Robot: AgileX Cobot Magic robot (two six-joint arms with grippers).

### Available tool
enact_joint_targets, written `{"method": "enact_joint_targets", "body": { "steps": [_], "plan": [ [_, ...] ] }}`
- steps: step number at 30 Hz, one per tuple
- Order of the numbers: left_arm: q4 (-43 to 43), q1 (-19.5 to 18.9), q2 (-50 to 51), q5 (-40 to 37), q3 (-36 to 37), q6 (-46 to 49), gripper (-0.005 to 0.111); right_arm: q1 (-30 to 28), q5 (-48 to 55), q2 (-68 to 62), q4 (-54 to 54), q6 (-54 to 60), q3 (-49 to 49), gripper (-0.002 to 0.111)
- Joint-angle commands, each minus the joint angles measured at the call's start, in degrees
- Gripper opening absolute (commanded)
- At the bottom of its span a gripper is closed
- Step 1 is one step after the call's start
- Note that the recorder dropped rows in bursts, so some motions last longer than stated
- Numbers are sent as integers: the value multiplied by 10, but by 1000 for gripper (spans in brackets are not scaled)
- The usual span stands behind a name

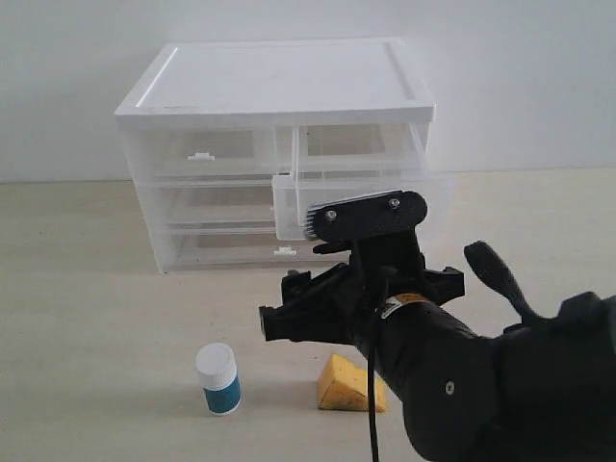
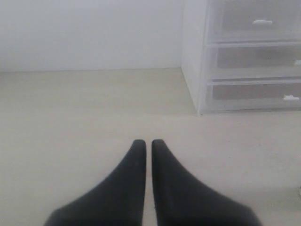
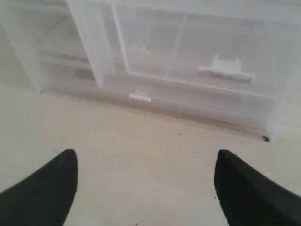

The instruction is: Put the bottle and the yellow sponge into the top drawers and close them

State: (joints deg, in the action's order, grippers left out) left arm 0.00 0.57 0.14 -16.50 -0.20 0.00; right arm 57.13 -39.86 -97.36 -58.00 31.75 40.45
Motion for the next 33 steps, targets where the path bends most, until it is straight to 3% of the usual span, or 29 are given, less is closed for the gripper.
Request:
{"method": "enact_joint_targets", "body": {
  "steps": [1,3,6,7,10,15,20,24,29,31,33],
  "plan": [
    [-6,-1,-1,3,2,-5,4,1,105,27,0,83,-4,59],
    [-6,-1,-1,3,2,-5,4,1,153,41,0,121,-4,42],
    [-6,-1,-1,3,2,-5,4,1,233,70,0,204,-4,3],
    [-6,-1,-1,3,2,-5,4,1,270,86,0,245,-4,0],
    [-6,-1,-1,3,2,-5,4,-36,430,134,0,310,5,0],
    [-6,-1,-1,3,2,-5,4,-128,653,149,32,314,34,0],
    [-6,-1,-1,3,2,-5,4,-192,847,148,144,227,88,0],
    [-6,-1,-1,3,2,-5,4,-202,936,148,293,160,135,0],
    [-6,-1,-1,3,2,-5,4,-202,974,148,347,263,142,0],
    [-6,-1,-1,3,2,-5,4,-202,971,148,350,320,142,7],
    [-6,-1,-1,3,2,-5,4,-202,965,148,345,383,142,23]
  ]
}}
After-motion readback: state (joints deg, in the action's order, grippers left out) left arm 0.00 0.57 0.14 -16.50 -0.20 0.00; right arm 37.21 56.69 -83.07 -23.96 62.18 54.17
